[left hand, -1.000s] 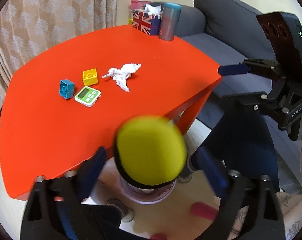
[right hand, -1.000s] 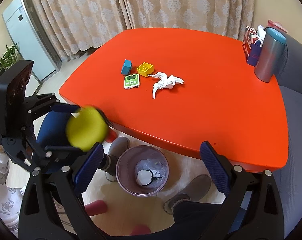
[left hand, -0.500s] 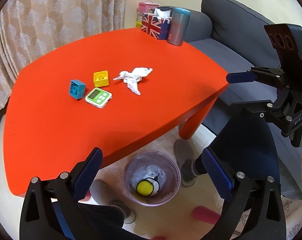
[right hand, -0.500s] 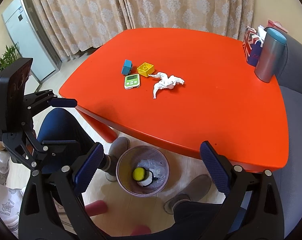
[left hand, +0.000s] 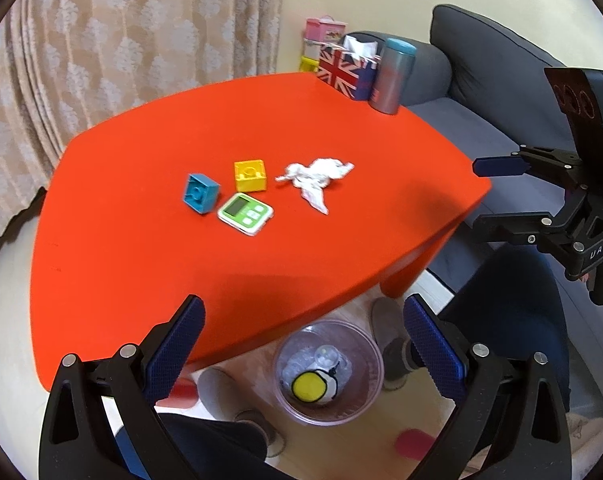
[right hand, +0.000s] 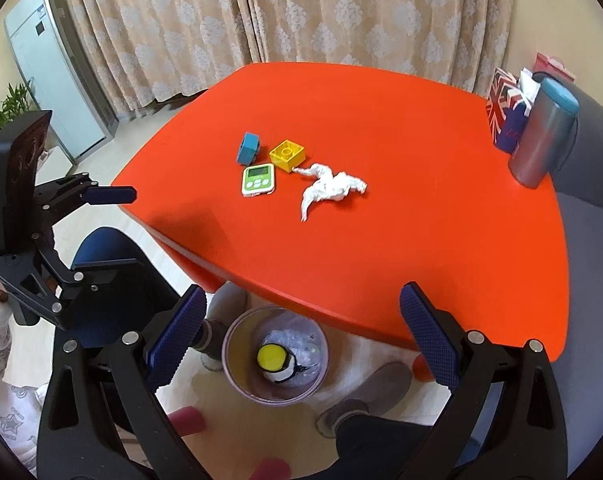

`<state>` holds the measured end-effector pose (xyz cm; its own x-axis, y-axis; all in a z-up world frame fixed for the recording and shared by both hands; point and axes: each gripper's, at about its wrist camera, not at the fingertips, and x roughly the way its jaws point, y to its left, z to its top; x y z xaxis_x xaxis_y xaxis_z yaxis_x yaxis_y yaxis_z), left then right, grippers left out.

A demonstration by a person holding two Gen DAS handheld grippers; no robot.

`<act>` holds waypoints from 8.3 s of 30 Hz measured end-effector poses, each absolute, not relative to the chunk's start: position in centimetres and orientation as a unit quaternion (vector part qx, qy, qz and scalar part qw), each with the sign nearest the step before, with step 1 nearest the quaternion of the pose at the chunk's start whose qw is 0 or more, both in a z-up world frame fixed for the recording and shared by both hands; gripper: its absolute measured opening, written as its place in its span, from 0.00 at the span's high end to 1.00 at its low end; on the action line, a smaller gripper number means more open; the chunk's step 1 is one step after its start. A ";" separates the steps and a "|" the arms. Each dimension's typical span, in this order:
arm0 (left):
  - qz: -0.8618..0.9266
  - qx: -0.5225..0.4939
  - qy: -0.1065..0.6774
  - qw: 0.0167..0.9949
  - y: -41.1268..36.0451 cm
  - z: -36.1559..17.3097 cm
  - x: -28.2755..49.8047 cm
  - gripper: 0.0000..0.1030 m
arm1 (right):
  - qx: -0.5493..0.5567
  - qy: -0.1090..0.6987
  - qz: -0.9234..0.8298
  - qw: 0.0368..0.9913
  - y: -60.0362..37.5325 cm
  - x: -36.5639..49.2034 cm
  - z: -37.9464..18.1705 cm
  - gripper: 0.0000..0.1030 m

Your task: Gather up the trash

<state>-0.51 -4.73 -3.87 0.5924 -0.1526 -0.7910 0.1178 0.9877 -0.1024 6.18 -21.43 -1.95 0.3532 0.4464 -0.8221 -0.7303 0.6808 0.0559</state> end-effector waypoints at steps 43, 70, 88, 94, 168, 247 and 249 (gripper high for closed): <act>-0.045 -0.048 0.459 0.886 -0.7 -5.1 3.1 0.07 | -0.280 0.523 0.359 0.720 -10.9 18.0 -10.7 0.57; -0.039 -0.046 0.460 0.886 -0.2 -5.2 5.3 0.07 | -0.212 0.473 0.373 0.770 -13.5 17.7 -5.4 0.98; -0.046 -0.022 0.479 0.876 3.2 -6.9 11.4 0.07 | -0.184 0.457 0.375 0.785 -15.3 16.8 -2.8 0.98; -0.060 -0.018 0.488 0.871 3.6 -7.8 13.1 0.08 | -0.180 0.461 0.371 0.785 -15.7 17.0 -2.9 0.98; -0.134 -0.012 0.456 0.880 -4.7 -3.5 -2.2 0.58 | -0.216 0.478 0.451 0.722 -19.1 1.5 -5.2 0.53; -0.119 0.000 0.475 0.872 -5.7 -5.0 1.4 0.07 | -0.151 0.456 0.389 0.786 -23.2 4.7 -2.1 0.07; -0.118 0.000 0.474 0.873 -5.3 -4.9 2.2 0.07 | -0.152 0.455 0.389 0.787 -22.8 5.0 -1.8 0.07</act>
<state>2.17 -5.27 -4.89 0.5232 -0.2057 -0.8270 0.2066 0.9721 -0.1111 5.02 -22.85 -1.83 0.2832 0.4741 -0.8337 -0.7501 0.6512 0.1155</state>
